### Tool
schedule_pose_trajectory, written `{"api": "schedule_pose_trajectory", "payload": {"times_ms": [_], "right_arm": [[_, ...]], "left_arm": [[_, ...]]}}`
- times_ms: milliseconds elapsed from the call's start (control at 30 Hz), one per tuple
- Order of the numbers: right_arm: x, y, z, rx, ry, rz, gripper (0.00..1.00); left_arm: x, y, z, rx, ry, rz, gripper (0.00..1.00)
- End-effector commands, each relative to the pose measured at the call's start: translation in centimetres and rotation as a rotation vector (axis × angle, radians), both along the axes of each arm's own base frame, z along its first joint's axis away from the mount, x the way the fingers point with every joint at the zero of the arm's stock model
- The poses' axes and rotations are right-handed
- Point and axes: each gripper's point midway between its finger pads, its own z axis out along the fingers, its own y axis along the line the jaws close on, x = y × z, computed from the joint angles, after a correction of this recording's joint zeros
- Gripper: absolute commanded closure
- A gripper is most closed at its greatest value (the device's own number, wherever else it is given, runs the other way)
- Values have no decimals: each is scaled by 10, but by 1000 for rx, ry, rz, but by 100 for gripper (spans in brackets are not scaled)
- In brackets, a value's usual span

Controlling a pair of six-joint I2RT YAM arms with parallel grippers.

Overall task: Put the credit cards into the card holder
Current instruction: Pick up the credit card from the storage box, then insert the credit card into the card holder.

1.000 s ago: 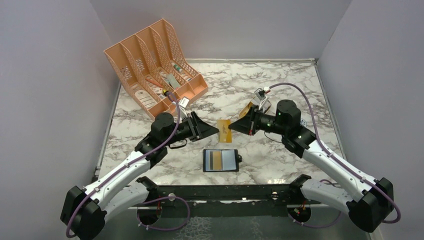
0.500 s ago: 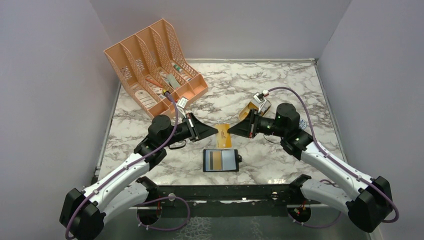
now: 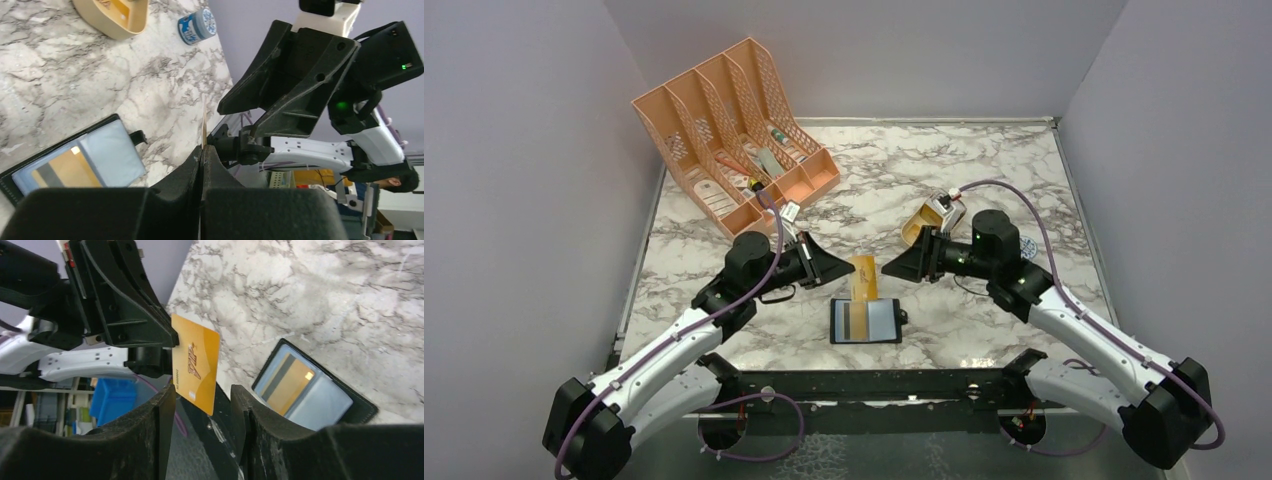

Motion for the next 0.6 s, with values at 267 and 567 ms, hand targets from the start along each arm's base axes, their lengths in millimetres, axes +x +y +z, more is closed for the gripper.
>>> {"api": "schedule_pose_trajectory", "payload": {"times_ms": [267, 567], "right_arm": [[9, -31, -90, -357, 155, -100, 55], [4, -26, -128, -440, 210, -58, 66]], "left_arm": [[0, 9, -75, 185, 118, 8, 100], [-5, 10, -107, 250, 194, -16, 100]]}}
